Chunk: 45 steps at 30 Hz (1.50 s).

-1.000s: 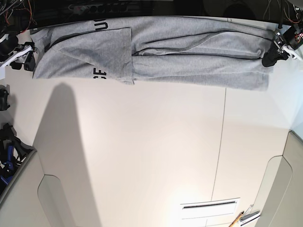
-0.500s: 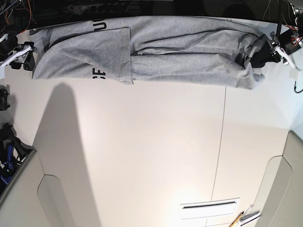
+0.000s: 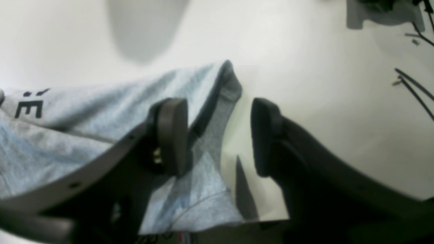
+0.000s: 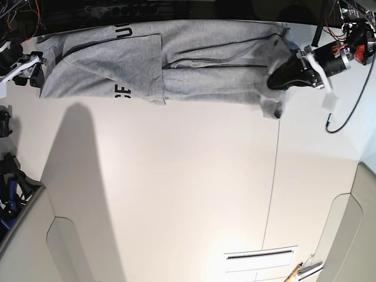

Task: Fold the T-shirt properly
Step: 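Fold the shirt end held by the left gripper toward the right gripper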

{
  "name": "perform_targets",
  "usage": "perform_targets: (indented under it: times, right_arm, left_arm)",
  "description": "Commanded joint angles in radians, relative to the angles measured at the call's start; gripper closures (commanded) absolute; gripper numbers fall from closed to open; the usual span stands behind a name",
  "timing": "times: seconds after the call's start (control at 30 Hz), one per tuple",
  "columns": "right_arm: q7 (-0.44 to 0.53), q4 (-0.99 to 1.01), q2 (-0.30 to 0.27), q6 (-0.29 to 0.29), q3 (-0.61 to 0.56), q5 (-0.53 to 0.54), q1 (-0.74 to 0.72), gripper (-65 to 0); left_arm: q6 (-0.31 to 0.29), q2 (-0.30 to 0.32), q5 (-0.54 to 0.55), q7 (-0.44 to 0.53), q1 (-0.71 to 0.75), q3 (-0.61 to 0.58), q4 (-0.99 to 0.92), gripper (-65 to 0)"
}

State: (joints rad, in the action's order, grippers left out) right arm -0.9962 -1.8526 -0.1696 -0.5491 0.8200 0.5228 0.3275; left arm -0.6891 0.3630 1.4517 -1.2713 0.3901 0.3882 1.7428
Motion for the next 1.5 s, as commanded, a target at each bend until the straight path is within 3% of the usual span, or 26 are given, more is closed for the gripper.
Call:
perform_targets:
  times: [0.0,0.23,0.47,0.63,0.93,1.47]
  right_arm:
    - [0.016,-0.015,-0.016,0.003,0.006,0.013,0.000,-30.1]
    - [0.016,-0.015,-0.016,0.003,0.006,0.026,0.000,-30.1]
    - [0.016,-0.015,-0.016,0.003,0.006,0.028,0.000,-30.1]
    - [0.016,-0.015,-0.016,0.003,0.006,0.028,0.000,-30.1]
    - [0.016,-0.015,-0.016,0.003,0.006,0.038,0.000,-30.2]
    - [0.016,-0.015,-0.016,0.003,0.006,0.039,0.000,-30.1]
  left_arm:
    - [-0.009,0.011,0.032,0.026,-0.003,-0.032,0.026,0.0]
    - [-0.009,-0.055,0.032,0.033,-0.031,-0.275,0.059,0.0]
    - [-0.009,-0.112,0.032,0.043,-0.084,-0.440,0.059,0.0]
    - [-0.009,-0.142,-0.054,0.095,-0.114,-0.518,0.059,0.0]
    - [-0.009,-0.169,-0.194,0.185,-0.137,-0.544,0.059,0.0]
    - [-0.009,-0.200,-0.262,0.216,-0.159,-0.526,0.059,0.0]
